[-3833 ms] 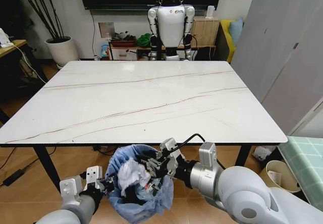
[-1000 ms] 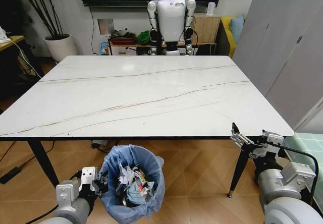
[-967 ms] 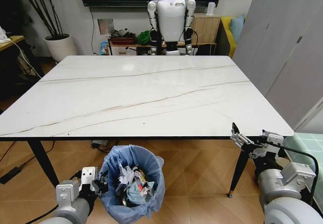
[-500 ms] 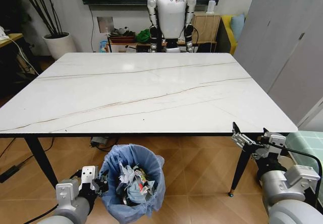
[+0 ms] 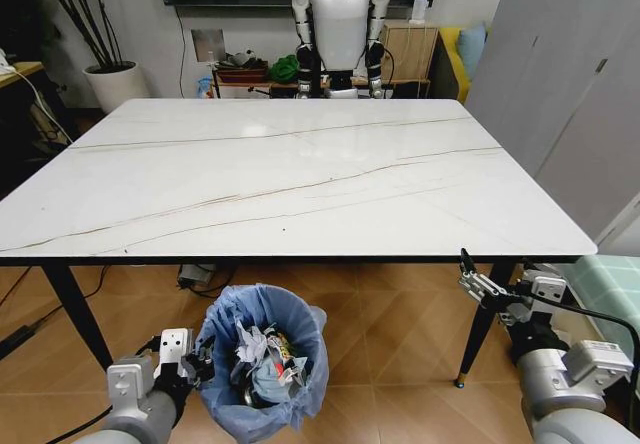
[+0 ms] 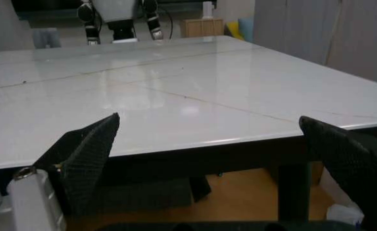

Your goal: Pick up the trash bin and place the trash from the table into it.

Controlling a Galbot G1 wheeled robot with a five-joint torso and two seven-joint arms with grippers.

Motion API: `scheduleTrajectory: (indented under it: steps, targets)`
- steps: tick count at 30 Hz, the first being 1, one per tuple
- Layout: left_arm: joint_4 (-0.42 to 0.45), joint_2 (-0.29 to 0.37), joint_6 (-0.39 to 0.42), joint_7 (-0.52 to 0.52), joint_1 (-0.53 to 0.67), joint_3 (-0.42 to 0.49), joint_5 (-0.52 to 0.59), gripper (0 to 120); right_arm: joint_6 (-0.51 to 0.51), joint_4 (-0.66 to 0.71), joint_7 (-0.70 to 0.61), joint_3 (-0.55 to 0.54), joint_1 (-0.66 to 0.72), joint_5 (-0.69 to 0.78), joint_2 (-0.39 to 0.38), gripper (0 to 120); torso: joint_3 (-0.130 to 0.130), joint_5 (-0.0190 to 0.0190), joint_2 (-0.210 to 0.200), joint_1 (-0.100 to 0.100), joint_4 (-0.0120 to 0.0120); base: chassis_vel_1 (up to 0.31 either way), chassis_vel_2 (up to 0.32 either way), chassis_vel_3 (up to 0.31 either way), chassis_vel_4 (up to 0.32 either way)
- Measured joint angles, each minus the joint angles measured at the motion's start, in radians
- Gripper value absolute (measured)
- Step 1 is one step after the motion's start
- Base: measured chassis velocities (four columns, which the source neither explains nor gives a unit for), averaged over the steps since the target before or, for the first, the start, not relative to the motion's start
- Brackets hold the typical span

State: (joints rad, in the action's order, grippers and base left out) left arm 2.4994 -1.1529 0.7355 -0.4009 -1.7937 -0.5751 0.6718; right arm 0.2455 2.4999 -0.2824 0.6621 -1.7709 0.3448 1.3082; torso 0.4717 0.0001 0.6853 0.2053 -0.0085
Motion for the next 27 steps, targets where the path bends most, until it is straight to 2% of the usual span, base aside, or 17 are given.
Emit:
scheduleTrajectory:
  steps: [12, 27]
  targets:
    - [0.001, 0.018, 0.000, 0.004, 0.023, 0.002, 0.009, 0, -0.024, 0.000, 0.020, 0.030, 0.032, -0.022, 0.032, 100, -0.030, 0.0000, -0.050, -0.020, -0.0001, 0.000, 0.000, 0.000, 0.000]
    - [0.001, 0.021, 0.000, 0.018, 0.041, 0.002, 0.013, 0, -0.025, 0.000, 0.032, -0.011, -0.038, -0.047, 0.038, 100, -0.069, -0.0001, -0.119, -0.049, -0.0002, 0.000, 0.000, 0.000, 0.000]
